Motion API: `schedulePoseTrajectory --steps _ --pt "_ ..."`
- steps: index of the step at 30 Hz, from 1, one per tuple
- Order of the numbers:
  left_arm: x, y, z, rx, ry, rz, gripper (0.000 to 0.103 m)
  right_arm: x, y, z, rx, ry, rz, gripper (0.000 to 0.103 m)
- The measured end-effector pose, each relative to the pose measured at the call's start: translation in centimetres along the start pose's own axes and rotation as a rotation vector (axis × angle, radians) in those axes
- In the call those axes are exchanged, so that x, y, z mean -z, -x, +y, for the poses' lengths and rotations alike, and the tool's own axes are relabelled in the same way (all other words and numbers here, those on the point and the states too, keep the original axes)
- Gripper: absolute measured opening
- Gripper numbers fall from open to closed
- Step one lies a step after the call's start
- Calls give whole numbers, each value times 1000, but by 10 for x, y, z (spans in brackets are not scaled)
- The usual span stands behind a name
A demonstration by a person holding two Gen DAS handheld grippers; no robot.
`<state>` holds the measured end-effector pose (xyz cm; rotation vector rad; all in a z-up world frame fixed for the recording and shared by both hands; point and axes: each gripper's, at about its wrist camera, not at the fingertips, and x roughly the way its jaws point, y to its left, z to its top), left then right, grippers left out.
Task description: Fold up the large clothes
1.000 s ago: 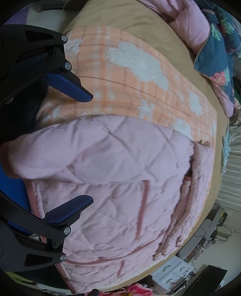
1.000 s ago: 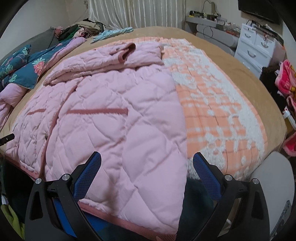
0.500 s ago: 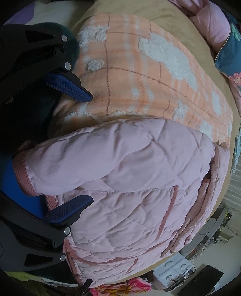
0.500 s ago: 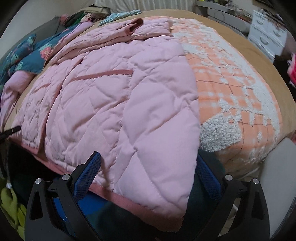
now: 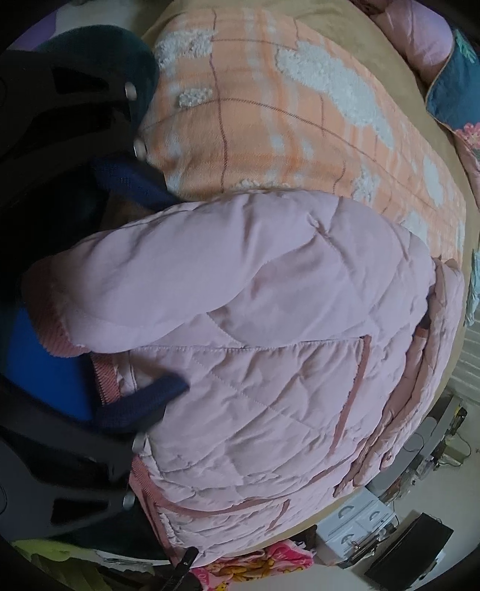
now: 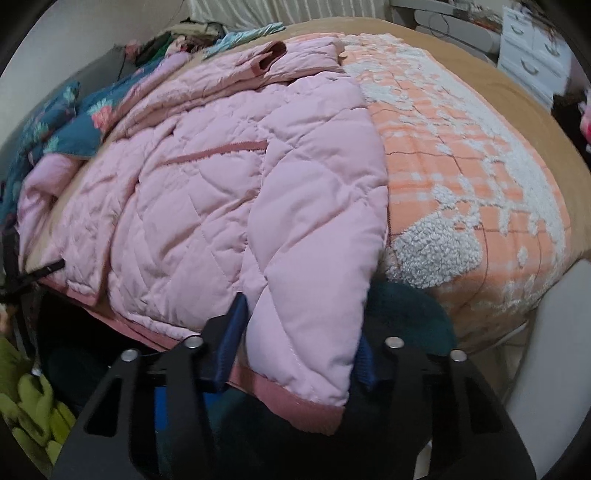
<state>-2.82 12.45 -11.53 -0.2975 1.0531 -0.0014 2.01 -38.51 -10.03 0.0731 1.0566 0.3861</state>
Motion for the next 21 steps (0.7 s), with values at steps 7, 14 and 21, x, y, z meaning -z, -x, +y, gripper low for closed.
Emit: schedulePoseTrajectory --steps 7,14,21 --pt "-3 20 -6 3 -21 -48 15 -8 17 1 -94 -41 -86 25" --pt "-25 49 -17 44 -43 -142 10 -29 45 10 -149 -45 -211 21" --pt "-53 63 -29 65 -63 -203 8 -58 69 15 -199 -49 -312 21"
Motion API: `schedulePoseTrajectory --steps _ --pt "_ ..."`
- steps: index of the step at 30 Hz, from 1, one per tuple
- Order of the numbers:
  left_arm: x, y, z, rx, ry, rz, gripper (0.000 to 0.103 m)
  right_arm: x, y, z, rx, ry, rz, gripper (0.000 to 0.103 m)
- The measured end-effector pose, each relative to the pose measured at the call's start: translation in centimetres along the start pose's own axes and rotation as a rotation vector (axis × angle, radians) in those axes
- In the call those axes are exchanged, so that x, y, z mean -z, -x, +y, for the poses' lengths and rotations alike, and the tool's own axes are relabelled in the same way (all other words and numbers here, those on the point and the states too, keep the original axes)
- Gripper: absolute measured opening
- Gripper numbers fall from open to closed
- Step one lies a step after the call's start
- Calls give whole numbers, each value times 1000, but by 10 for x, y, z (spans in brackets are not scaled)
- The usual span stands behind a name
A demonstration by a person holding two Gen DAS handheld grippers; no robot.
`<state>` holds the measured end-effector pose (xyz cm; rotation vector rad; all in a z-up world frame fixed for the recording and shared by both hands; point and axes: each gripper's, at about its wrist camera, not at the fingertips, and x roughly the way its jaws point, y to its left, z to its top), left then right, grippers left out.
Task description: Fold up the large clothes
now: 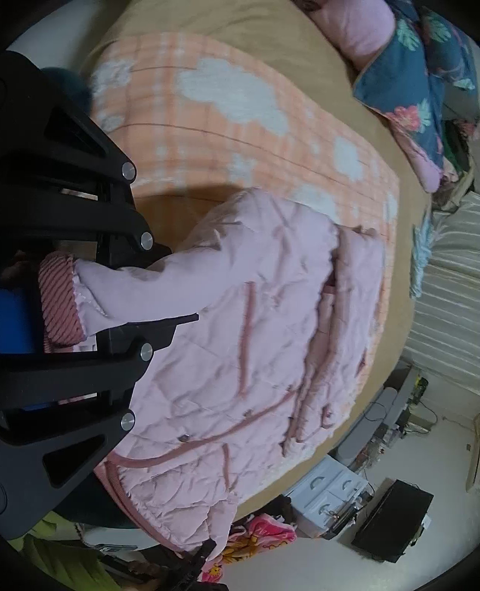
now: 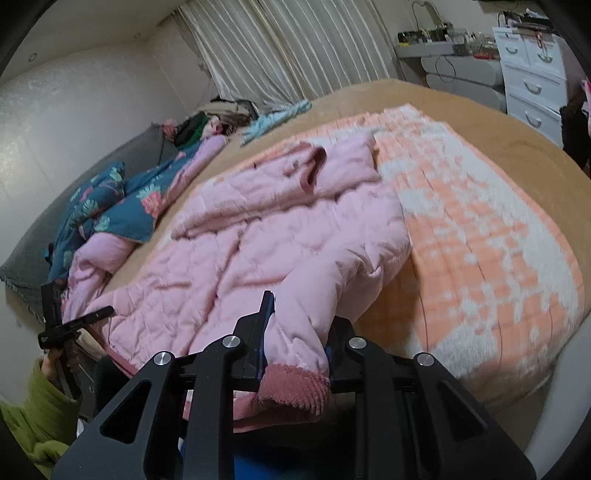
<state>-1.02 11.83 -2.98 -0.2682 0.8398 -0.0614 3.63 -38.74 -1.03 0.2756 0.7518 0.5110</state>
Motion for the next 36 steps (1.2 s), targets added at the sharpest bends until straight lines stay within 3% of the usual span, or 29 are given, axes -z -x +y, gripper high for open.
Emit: schedulePoseTrajectory --steps 22,36 --pt "-93 25 -20 29 -12 -162 8 -95 15 30 -7 27 -174 20" --pt "-139 27 -31 9 -28 -222 8 -136 5 22 4 -14 -200 20"
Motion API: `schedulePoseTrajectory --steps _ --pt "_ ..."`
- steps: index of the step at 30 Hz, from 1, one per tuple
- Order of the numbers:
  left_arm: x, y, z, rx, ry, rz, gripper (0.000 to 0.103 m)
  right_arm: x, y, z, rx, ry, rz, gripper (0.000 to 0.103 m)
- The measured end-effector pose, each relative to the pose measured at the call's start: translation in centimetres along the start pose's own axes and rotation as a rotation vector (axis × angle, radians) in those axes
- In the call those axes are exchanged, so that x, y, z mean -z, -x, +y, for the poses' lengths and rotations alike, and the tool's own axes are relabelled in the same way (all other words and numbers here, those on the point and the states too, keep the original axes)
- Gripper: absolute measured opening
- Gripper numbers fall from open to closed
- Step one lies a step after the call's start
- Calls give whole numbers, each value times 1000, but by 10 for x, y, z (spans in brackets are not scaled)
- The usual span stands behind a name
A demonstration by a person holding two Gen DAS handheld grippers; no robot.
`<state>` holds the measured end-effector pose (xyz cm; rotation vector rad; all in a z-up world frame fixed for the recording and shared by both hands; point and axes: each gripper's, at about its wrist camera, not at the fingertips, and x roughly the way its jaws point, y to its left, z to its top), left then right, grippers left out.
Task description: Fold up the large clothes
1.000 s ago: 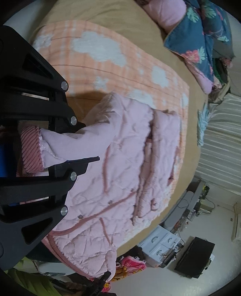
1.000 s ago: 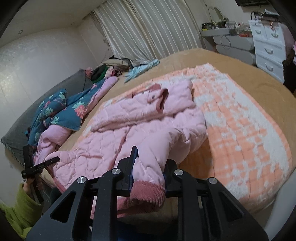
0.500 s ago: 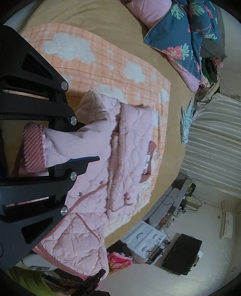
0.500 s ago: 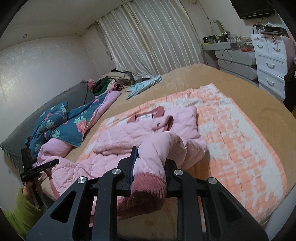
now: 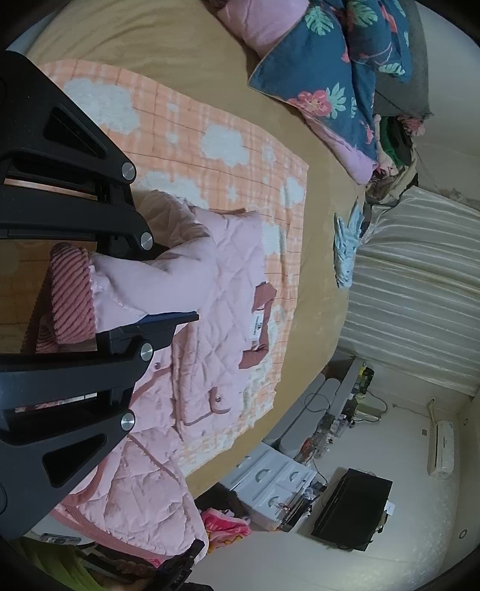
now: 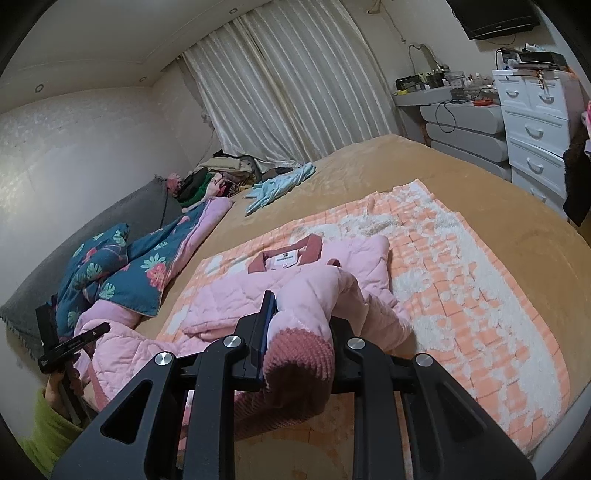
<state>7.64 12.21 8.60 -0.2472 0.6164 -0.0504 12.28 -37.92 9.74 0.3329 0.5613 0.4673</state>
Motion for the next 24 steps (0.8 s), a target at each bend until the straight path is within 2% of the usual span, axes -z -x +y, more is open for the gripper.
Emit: schedulePoseTrajectory --steps 24 --pt "-50 -40 1 -97 -31 -45 9 -55 -56 -18 56 -9 -1 20"
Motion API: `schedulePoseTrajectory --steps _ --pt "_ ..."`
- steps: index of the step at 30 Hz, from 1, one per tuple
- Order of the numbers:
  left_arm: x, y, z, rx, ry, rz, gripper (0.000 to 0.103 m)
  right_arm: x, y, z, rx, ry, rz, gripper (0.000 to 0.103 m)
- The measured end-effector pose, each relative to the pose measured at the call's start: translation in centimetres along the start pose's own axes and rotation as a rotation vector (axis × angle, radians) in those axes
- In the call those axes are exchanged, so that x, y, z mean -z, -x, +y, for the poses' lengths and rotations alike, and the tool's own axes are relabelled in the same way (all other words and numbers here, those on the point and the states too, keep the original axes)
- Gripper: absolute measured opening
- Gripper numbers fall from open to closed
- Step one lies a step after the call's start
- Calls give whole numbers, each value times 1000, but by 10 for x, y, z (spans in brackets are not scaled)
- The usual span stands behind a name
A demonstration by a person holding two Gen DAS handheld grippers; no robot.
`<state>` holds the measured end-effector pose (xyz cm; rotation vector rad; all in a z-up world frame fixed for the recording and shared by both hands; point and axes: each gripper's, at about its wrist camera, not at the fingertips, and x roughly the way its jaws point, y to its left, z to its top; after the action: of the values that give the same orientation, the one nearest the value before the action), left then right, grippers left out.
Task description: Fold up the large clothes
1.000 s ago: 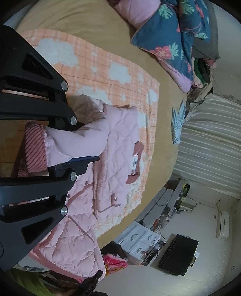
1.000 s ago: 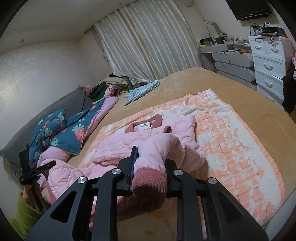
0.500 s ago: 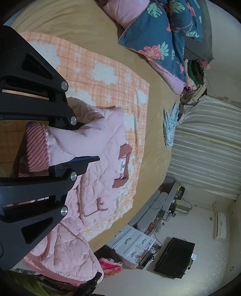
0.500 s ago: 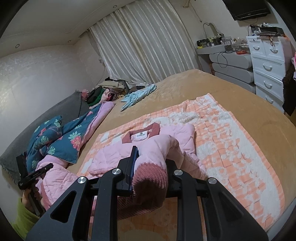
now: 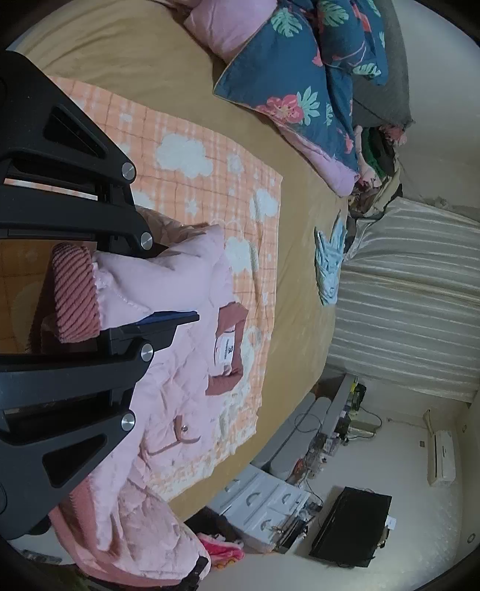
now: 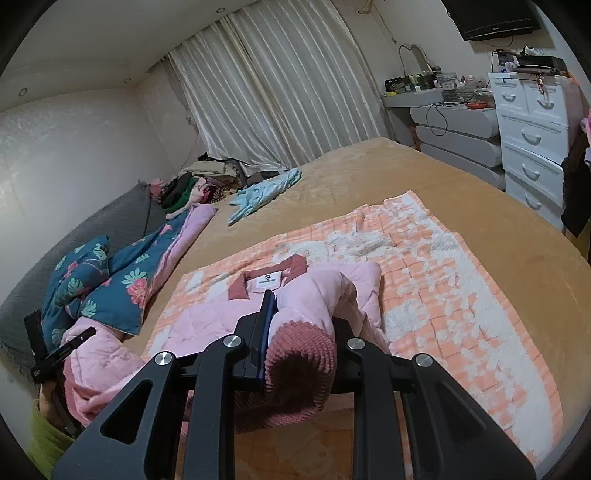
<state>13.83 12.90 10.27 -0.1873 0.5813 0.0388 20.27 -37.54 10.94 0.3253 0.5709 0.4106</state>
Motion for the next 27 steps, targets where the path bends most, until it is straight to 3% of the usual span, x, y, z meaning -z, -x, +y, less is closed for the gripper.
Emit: schedulePoseTrajectory --steps 27 --pt "-23 -85 11 -94 -35 28 9 -32 -95 -35 86 -55 83 20"
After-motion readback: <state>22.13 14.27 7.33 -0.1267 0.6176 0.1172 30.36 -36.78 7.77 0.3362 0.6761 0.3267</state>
